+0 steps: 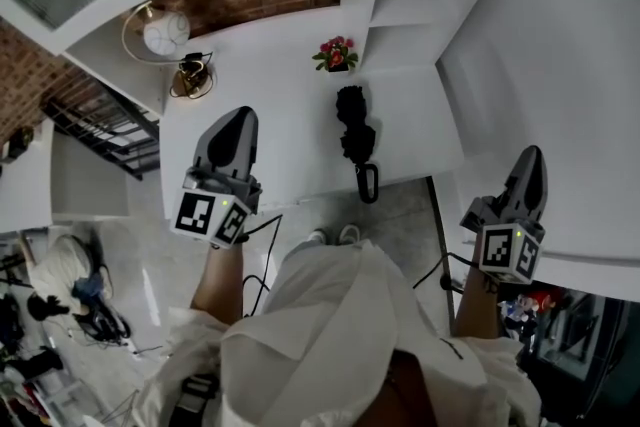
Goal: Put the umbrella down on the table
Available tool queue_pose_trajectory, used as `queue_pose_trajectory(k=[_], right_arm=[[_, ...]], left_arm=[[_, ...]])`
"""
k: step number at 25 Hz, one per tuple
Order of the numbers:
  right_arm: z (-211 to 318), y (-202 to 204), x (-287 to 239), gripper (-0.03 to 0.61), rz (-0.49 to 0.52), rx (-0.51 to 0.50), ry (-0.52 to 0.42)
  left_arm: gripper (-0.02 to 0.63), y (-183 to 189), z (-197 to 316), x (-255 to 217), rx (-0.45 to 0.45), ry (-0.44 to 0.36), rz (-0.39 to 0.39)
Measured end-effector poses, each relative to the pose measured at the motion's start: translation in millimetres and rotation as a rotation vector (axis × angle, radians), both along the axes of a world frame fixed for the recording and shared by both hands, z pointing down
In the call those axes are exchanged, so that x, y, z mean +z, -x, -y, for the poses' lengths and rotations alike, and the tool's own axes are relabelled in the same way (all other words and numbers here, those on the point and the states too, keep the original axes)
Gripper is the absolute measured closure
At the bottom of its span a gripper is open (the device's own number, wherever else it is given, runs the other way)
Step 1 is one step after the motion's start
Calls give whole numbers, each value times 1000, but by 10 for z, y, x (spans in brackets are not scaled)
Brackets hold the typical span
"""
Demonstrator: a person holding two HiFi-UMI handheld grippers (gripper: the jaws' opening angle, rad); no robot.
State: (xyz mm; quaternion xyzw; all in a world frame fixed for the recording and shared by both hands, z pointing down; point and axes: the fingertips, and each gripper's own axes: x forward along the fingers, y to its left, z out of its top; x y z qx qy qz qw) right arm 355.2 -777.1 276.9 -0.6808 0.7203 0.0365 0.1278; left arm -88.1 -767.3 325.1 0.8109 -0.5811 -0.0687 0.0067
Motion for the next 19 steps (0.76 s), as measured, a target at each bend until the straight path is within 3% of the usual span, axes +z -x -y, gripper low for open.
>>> queue_pose_trajectory(k=[19], right_arm=[[145, 74, 30, 561, -7, 4, 32]], left_arm=[[583, 23, 58, 32, -8, 10, -8]])
